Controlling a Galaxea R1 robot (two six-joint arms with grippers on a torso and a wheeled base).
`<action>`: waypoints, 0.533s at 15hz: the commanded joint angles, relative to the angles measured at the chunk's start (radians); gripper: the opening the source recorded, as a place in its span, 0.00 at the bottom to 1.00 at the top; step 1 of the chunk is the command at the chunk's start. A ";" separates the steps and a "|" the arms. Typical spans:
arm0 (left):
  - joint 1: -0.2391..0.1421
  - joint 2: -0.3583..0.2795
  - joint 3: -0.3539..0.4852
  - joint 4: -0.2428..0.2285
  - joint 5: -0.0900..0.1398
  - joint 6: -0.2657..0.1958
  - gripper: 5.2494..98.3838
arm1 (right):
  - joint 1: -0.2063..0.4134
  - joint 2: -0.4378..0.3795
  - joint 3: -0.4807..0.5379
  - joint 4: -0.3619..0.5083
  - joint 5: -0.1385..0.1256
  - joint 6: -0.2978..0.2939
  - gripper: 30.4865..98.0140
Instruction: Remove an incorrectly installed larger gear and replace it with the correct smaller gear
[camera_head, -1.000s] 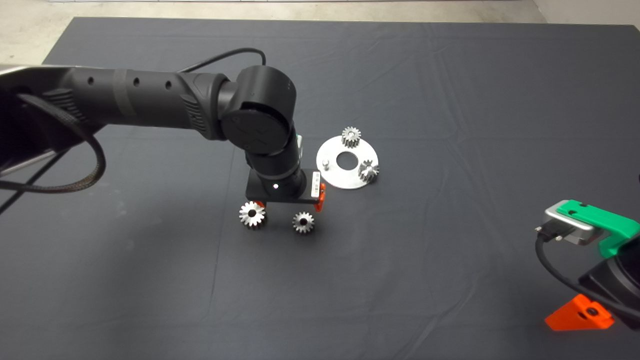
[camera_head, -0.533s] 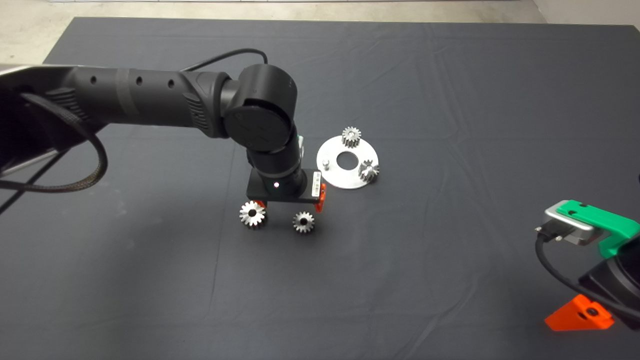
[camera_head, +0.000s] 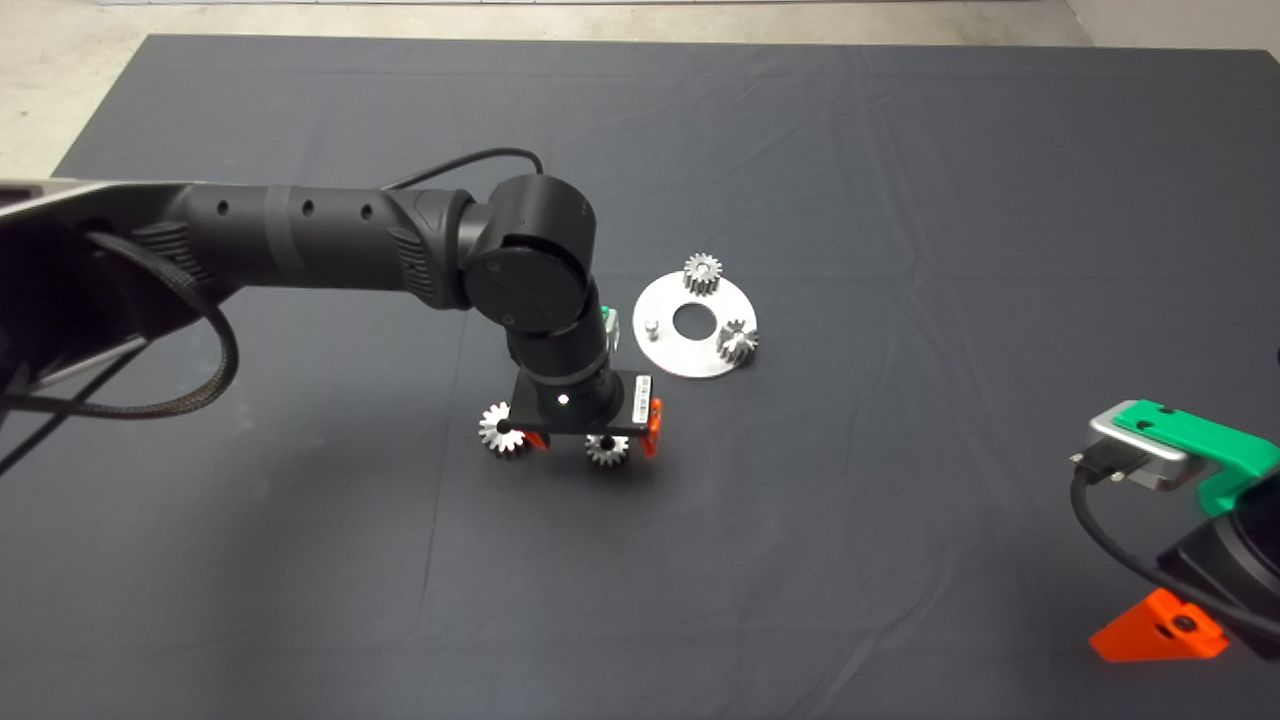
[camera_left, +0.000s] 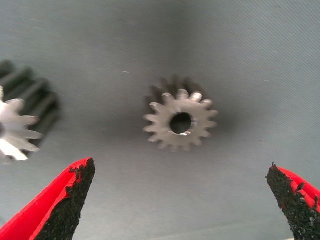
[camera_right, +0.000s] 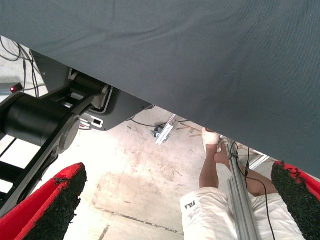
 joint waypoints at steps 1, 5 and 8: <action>-0.017 0.002 0.007 -0.029 -0.041 0.003 0.89 | 0.012 -0.001 0.004 0.026 -0.093 0.006 1.00; -0.017 0.002 -0.002 -0.029 -0.046 0.008 0.89 | 0.012 -0.001 0.004 0.026 -0.093 0.006 1.00; 0.001 0.006 -0.027 -0.028 -0.043 0.018 0.89 | 0.012 -0.001 0.004 0.026 -0.093 0.006 1.00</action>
